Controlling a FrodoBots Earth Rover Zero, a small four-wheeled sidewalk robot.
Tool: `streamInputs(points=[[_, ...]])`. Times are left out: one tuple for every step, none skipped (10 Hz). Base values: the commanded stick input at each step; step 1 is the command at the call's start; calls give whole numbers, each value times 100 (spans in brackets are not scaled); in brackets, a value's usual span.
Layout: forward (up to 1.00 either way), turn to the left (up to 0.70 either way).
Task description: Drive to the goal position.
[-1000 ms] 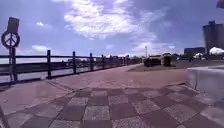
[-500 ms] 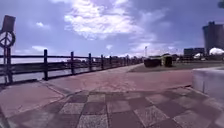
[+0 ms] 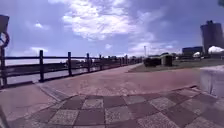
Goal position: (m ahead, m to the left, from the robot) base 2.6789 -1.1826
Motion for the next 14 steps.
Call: streamInputs(points=[[45, 0], [45, 0], [45, 0], [45, 0], [45, 0], [45, 0], [45, 0], [45, 0], [45, 0], [45, 0], [45, 0], [45, 0], [45, 0], [45, 0]])
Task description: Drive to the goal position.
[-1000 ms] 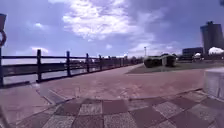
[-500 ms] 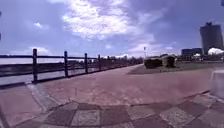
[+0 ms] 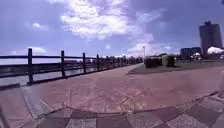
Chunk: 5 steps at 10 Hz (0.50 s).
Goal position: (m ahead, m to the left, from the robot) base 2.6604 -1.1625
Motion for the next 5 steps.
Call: streamInputs(points=[[45, 0], [45, 0], [45, 0], [45, 0], [45, 0]])
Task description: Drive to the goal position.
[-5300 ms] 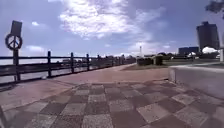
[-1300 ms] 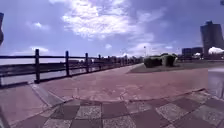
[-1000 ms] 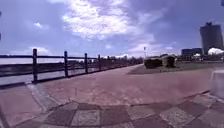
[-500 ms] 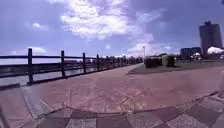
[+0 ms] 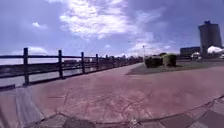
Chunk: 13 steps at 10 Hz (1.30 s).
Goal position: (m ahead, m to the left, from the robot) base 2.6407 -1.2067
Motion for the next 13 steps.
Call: streamInputs(points=[[45, 0], [45, 0], [45, 0], [45, 4], [45, 12], [45, 20], [45, 27], [45, 27], [45, 27], [45, 25], [45, 16], [45, 7], [45, 0]])
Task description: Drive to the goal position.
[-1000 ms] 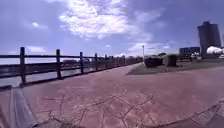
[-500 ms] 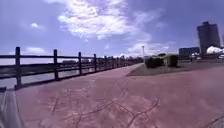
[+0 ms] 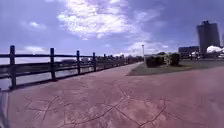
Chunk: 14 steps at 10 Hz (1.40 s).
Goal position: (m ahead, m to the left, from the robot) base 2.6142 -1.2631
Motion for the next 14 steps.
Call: streamInputs(points=[[45, 2], [45, 8], [45, 14], [45, 23], [45, 27], [45, 27], [45, 27], [45, 27], [45, 27], [45, 26], [45, 18], [45, 12], [45, 8], [45, 4]])
